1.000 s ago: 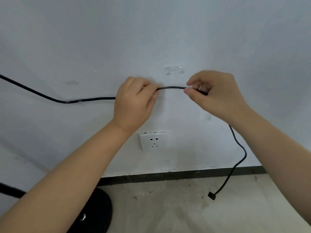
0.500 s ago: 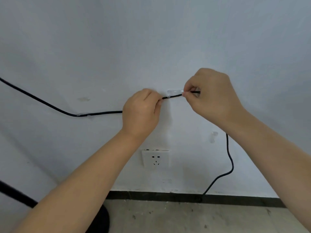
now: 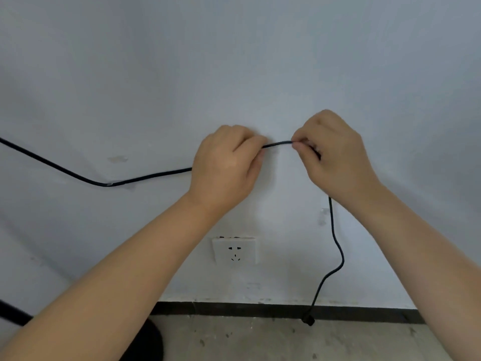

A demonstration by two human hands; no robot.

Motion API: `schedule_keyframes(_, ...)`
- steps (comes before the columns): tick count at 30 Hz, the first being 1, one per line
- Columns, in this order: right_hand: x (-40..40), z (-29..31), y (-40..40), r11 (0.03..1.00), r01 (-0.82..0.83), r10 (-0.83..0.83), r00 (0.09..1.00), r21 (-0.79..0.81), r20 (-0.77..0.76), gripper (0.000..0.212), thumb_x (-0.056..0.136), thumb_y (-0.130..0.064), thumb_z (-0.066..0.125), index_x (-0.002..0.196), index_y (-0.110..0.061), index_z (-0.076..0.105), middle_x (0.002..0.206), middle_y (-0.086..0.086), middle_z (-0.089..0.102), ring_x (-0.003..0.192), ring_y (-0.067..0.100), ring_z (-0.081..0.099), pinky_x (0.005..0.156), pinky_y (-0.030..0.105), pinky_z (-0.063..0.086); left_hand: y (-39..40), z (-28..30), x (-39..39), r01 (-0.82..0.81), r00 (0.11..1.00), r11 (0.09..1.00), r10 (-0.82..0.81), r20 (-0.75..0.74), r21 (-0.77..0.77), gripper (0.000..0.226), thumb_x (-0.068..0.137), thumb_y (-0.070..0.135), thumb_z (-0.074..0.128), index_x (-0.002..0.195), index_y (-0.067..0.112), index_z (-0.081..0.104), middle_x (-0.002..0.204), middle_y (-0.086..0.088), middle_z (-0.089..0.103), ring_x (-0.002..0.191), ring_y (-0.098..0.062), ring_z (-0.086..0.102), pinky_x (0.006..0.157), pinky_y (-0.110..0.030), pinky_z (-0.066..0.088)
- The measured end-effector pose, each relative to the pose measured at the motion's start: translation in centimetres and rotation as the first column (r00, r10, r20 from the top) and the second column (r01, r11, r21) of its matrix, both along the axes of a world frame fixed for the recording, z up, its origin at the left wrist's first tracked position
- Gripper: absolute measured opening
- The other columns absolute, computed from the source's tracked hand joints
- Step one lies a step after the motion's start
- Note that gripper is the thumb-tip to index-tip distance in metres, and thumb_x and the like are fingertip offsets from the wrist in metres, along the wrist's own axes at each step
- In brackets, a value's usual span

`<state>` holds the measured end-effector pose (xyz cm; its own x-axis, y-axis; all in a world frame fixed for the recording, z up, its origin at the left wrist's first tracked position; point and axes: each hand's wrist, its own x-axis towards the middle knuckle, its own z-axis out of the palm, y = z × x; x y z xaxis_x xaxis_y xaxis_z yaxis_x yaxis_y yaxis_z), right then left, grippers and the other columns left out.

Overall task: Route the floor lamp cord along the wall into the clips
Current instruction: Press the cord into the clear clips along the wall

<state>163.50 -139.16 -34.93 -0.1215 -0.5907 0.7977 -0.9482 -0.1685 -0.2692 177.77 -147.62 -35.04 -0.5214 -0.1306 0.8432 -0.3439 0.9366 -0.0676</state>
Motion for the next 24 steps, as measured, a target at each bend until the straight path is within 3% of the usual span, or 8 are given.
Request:
schedule_keyframes(7,-0.7,-4.5,1.5,0.997,-0.022,0.042,0.950,-0.069,0.311,0.009,0.075,0.005,0.060,0.077,-0.002,0.066,0.073,0.004,0.053,0.063,0.018,0.053,0.059,0.014,0.043,0.1,-0.2,-0.8,-0.042,0.998,0.984,0.050,0.040,-0.175,0.017,0.062,-0.012,0.068,0.073,-0.001,0.071,0.063,-0.015,0.071,0.057,-0.030,0.065,0.055,-0.029,0.042)
schedule_keyframes(10,-1.7,-5.8,2.8,0.992,-0.128,0.115,0.874,-0.006,0.472,0.021,0.078,0.007,0.059,0.082,-0.013,0.065,0.067,-0.005,0.054,0.055,0.013,0.058,0.053,0.020,0.047,0.2,-0.5,-0.9,-0.078,0.995,0.961,0.091,0.036,-0.265,0.019,0.062,-0.007,0.064,0.078,0.002,0.070,0.071,-0.013,0.073,0.067,-0.028,0.065,0.067,-0.033,0.033)
schedule_keyframes(13,-2.9,-7.2,4.6,0.980,-0.189,0.186,0.765,-0.062,0.617,0.040,0.078,0.009,0.059,0.078,-0.030,0.060,0.063,-0.016,0.060,0.047,0.000,0.055,0.046,0.005,0.040,0.6,-1.5,-1.8,-0.061,0.997,0.908,0.079,0.026,-0.416,0.021,0.067,-0.007,0.058,0.078,0.005,0.070,0.074,-0.009,0.074,0.076,-0.024,0.058,0.069,-0.033,0.034)
schedule_keyframes(15,-3.7,-8.5,5.7,0.974,-0.222,0.194,0.673,-0.056,0.713,0.049,0.078,0.009,0.058,0.075,-0.040,0.060,0.057,-0.018,0.065,0.040,0.001,0.051,0.043,0.005,0.039,1.3,-2.7,-2.6,-0.012,0.998,0.893,0.035,0.043,-0.450,0.017,0.066,-0.009,0.060,0.071,0.005,0.069,0.067,-0.008,0.072,0.070,-0.024,0.051,0.063,-0.032,0.034)
schedule_keyframes(17,-4.4,-10.2,6.6,0.967,-0.254,0.176,0.626,-0.014,0.760,0.051,0.079,0.009,0.056,0.069,-0.041,0.065,0.055,-0.020,0.065,0.038,0.002,0.048,0.041,0.007,0.039,2.0,-4.4,-3.3,0.038,0.996,0.936,-0.006,0.094,-0.349,0.010,0.064,-0.007,0.067,0.065,0.003,0.068,0.057,-0.010,0.068,0.056,-0.025,0.053,0.053,-0.032,0.035)
schedule_keyframes(19,-4.9,-12.1,7.3,0.960,-0.281,0.156,0.560,0.010,0.814,0.051,0.080,0.011,0.053,0.066,-0.036,0.068,0.050,-0.017,0.065,0.037,0.002,0.047,0.042,0.009,0.041,3.1,-6.2,-4.0,0.055,0.993,0.998,-0.052,0.109,-0.021,0.012,0.075,0.007,0.061,0.066,0.002,0.067,0.056,-0.012,0.065,0.048,-0.023,0.055,0.049,-0.031,0.040)
schedule_keyframes(21,-5.1,-14.0,7.5,0.954,-0.294,0.106,0.495,0.051,0.863,0.048,0.080,0.010,0.052,0.061,-0.030,0.069,0.048,-0.012,0.065,0.035,0.002,0.045,0.043,0.010,0.042,4.5,-7.6,-4.8,0.056,0.994,0.903,-0.092,0.065,0.425,0.026,0.081,0.024,0.054,0.075,0.003,0.068,0.063,-0.011,0.067,0.053,-0.017,0.053,0.055,-0.023,0.041)
schedule_keyframes(24,-5.0,-16.2,7.4,0.955,-0.262,-0.019,0.424,0.142,0.906,0.043,0.081,0.002,0.056,0.054,-0.030,0.066,0.040,-0.011,0.060,0.033,0.000,0.040,0.039,0.010,0.038,5.5,-9.4,-6.1,0.117,0.993,0.716,-0.094,-0.071,0.688,0.012,0.083,0.014,0.061,0.084,0.005,0.070,0.071,0.001,0.067,0.055,-0.002,0.050,0.059,-0.005,0.037)
